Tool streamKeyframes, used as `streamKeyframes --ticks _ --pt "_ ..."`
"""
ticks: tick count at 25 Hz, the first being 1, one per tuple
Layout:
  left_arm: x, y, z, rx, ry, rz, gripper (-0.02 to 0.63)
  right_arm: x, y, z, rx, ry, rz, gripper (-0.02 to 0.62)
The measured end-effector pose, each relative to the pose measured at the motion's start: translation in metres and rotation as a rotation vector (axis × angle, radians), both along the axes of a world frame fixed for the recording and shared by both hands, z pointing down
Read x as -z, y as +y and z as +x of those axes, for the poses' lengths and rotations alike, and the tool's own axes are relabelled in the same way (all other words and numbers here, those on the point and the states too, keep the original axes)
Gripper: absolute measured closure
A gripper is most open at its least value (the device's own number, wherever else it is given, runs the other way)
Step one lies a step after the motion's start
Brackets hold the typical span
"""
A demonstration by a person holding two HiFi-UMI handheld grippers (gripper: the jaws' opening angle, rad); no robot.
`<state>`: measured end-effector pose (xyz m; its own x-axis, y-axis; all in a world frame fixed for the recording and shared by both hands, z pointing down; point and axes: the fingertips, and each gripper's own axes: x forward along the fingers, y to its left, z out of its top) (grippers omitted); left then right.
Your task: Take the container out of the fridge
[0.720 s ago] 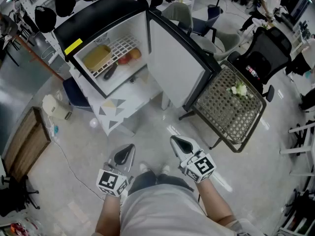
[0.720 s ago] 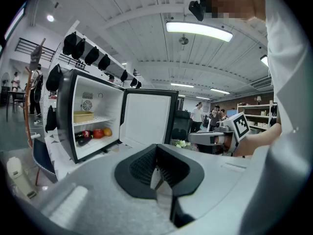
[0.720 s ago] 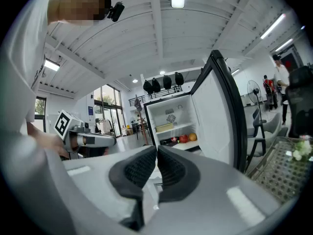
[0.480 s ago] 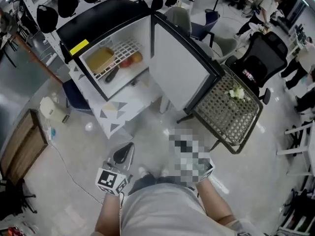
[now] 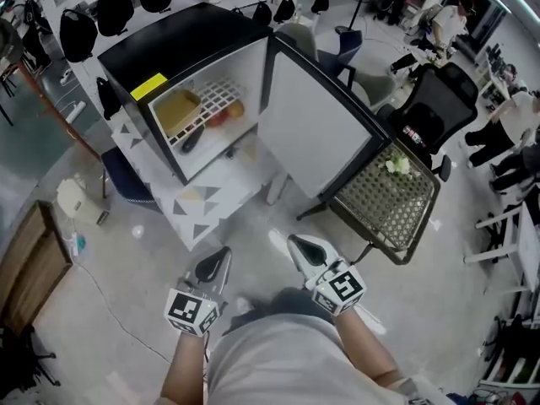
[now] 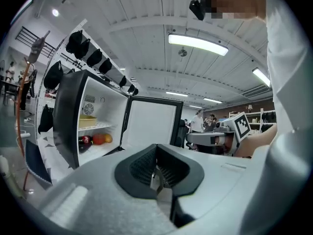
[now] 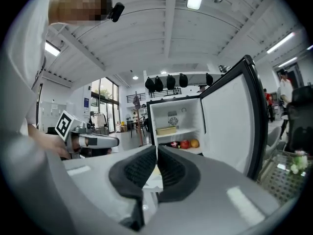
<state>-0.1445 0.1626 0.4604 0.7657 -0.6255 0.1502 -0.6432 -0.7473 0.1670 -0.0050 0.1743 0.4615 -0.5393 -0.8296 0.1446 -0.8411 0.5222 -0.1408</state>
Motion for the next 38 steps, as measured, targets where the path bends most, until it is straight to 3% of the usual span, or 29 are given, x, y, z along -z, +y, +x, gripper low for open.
streamKeyframes --ticks 7,14,26,38 --pt "-0.008 -0.026 -0.011 0.001 0.002 -0.002 0.597 -0.003 -0.029 -0.005 -0.011 0.007 0.012 0.583" --pt "-0.012 -0.075 0.019 0.028 -0.017 -0.008 0.597 -0.007 -0.089 0.017 0.033 -0.038 0.007 0.583" --pt "-0.004 -0.168 0.060 0.209 -0.046 -0.004 0.597 -0.008 -0.206 0.029 0.281 -0.010 0.031 0.583" --pt "-0.002 -0.201 0.075 0.442 -0.070 -0.008 0.597 -0.011 -0.246 0.006 0.585 0.005 0.032 0.583"
